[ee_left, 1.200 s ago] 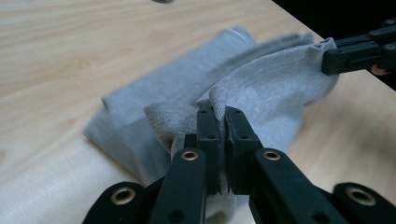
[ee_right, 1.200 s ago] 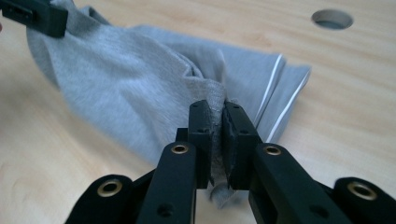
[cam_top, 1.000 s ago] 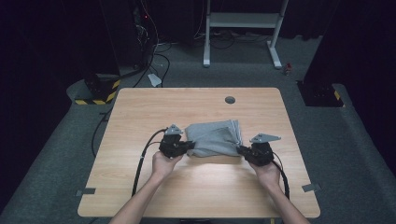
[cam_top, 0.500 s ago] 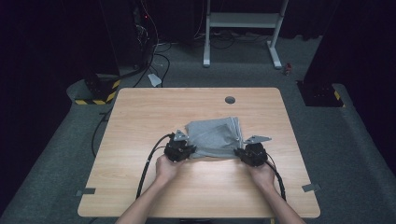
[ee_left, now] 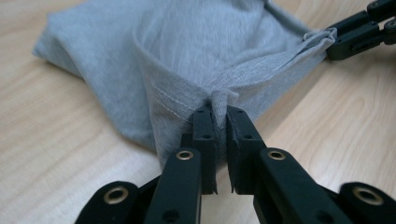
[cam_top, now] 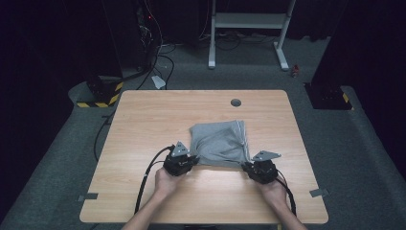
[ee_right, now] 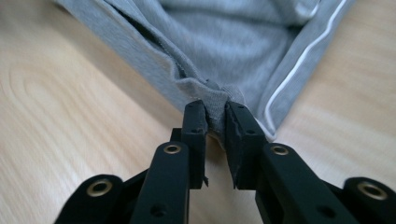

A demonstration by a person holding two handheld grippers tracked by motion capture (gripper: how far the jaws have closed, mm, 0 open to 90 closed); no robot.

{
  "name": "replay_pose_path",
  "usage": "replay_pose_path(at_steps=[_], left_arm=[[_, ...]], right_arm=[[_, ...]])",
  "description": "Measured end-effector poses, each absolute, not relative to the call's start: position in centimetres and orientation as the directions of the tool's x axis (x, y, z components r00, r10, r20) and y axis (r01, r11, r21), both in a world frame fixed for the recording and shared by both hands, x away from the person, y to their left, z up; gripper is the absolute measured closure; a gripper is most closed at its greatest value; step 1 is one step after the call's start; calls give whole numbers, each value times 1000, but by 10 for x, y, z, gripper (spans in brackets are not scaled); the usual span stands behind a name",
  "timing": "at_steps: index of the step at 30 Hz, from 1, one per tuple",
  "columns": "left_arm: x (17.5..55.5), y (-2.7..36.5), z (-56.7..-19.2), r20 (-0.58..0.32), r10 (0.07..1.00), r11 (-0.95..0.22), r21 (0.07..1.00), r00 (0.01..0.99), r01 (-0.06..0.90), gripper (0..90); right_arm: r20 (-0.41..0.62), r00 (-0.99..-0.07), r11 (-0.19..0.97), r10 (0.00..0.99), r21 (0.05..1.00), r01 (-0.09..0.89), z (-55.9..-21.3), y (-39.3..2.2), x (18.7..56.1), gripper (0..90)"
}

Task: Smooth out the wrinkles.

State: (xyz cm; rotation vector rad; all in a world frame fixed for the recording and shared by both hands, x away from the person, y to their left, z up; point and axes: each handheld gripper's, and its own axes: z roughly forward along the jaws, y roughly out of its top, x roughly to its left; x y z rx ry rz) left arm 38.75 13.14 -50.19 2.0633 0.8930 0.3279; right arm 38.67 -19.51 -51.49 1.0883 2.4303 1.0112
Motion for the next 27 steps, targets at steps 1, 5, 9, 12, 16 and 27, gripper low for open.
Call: replay_pose_path(at_steps=[1, 5, 9, 12, 16, 27], left_arm=[[386, 132, -504, -86, 696, -395, 783, 713, 480, 822], [385, 135, -508, -142, 680, -383, 768, 719, 514, 768], [382, 144, -500, -197, 684, -326, 778, 702, 537, 653], [382, 151, -491, -224, 704, -276, 788, 674, 551, 560], [392, 152, -483, -217, 753, -245, 784, 621, 571, 469], [431, 136, -481, -226, 804, -229, 736, 551, 637, 434]], right_arm=[[13, -676, 474, 736, 704, 529, -517, -195, 385, 758], [50, -683, 461, 729, 701, 544, -514, -198, 383, 662], [100, -675, 412, 731, 723, 554, -501, -206, 378, 618], [113, -674, 371, 730, 763, 529, -484, -211, 379, 600], [99, -650, 343, 753, 785, 516, -463, -205, 398, 577], [116, -589, 319, 800, 749, 581, -452, -157, 481, 521]])
